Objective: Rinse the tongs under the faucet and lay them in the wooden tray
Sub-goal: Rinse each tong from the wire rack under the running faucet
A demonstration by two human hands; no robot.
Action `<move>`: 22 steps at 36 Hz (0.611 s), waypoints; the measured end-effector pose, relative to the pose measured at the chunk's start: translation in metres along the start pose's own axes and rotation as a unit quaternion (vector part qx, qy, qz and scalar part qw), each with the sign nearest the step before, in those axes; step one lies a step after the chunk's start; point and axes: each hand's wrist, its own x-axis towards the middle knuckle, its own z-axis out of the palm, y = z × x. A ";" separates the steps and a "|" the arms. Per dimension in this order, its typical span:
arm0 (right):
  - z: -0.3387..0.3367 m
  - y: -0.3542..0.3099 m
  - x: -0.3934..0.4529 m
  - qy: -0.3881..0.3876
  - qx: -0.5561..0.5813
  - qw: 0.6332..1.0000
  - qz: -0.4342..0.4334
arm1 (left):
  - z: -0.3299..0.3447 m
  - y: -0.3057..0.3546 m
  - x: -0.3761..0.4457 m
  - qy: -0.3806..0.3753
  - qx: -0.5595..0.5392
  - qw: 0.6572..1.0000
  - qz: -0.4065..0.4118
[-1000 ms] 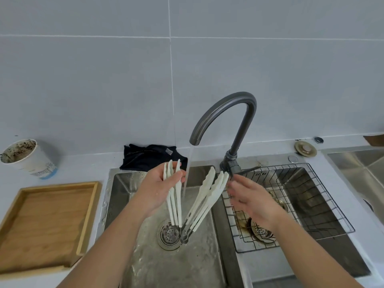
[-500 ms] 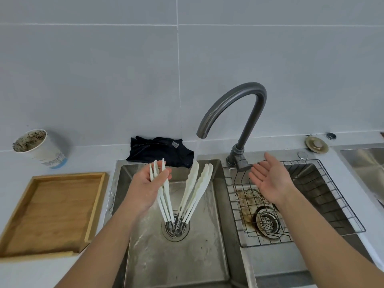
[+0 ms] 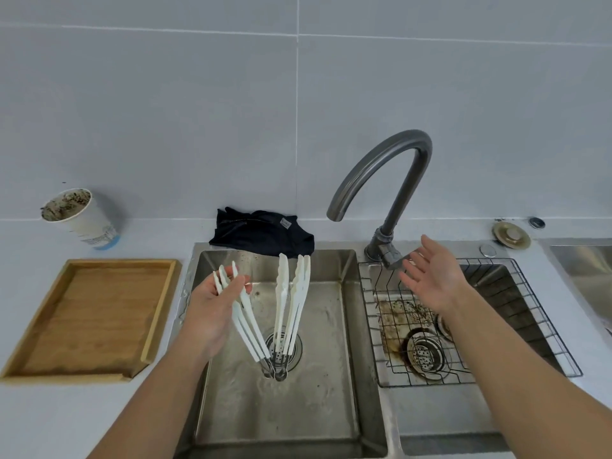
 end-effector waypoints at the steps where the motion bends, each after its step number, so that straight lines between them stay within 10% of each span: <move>1: -0.001 0.000 0.000 -0.003 -0.003 1.000 0.001 | 0.000 0.000 -0.001 0.004 -0.006 1.000 0.001; 13: 0.024 0.038 -0.032 0.045 -0.264 0.960 -0.077 | -0.011 -0.014 0.006 0.099 -0.075 0.980 -0.158; 22: 0.081 0.107 -0.087 -0.197 -0.368 0.907 0.052 | -0.019 -0.036 0.006 0.096 -0.108 0.952 -0.268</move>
